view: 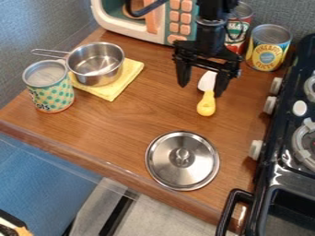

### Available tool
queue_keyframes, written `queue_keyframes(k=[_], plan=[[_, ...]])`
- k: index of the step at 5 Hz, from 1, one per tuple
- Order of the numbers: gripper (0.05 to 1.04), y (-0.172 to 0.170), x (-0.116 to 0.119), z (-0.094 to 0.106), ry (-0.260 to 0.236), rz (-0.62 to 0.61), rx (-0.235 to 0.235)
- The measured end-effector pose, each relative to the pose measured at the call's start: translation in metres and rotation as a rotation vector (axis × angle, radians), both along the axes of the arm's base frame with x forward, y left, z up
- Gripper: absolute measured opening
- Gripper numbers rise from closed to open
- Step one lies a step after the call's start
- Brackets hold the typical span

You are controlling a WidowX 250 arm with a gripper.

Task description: Move the silver pot to the middle of the table

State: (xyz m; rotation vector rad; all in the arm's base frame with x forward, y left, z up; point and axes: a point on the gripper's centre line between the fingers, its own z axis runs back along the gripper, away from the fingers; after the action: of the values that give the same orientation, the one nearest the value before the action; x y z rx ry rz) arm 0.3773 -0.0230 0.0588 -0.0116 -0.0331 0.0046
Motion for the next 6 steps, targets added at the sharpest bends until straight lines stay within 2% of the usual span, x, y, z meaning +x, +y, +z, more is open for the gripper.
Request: queue_keyframes(k=[1, 3, 4, 5, 6], plan=[[1.001, 0.033, 0.007, 0.005, -0.03, 0.054, -0.016], [1.001, 0.089, 0.019, 0.022, -0.083, 0.065, 0.03], [1.001, 0.104, 0.019, 0.024, -0.069, 0.055, 0.074], [1.001, 0.12, 0.015, 0.024, -0.056, 0.102, 0.103], [1.001, 0.124, 0.012, 0.012, -0.021, 0.126, 0.122]])
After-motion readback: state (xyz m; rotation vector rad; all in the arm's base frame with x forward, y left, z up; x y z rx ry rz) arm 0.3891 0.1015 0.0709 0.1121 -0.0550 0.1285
